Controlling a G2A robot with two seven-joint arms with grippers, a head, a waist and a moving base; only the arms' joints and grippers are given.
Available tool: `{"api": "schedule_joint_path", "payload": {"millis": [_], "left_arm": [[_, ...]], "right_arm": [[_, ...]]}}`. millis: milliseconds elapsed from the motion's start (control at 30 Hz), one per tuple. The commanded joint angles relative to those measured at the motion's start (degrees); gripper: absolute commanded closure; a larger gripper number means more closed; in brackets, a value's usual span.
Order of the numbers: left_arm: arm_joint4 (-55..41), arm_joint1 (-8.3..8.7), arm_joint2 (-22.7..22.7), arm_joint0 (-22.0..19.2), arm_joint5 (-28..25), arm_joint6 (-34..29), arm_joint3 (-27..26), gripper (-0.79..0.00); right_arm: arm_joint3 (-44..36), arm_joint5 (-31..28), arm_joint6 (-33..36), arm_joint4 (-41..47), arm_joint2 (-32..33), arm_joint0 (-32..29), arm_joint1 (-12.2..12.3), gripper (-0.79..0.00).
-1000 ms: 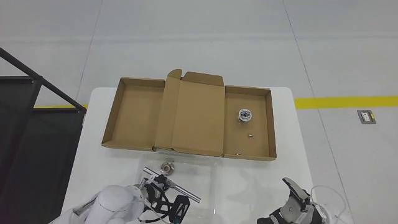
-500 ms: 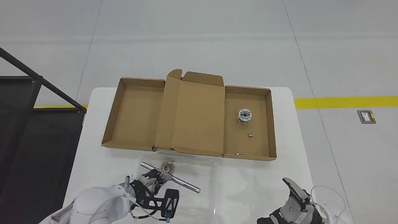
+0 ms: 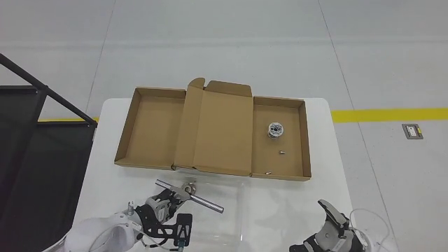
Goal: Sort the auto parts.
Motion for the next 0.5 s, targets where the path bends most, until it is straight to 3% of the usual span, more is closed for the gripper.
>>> {"api": "schedule_joint_path", "payload": {"millis": [0,167,467], "left_arm": [[0.0,0.0,0.0,0.0,0.0,0.0,0.0,0.0],[-0.8,-0.29,-0.2,0.1,1.2,-0.8,0.6,0.0],[-11.3,-1.87,-3.8,-1.7,6.1,-6.5,4.2,0.0]], "right_arm": [[0.0,0.0,0.0,0.0,0.0,0.0,0.0,-0.785],[0.0,0.0,0.0,0.0,0.0,0.0,0.0,-0.785],[0.0,0.0,0.0,0.0,0.0,0.0,0.0,-0.785]]}}
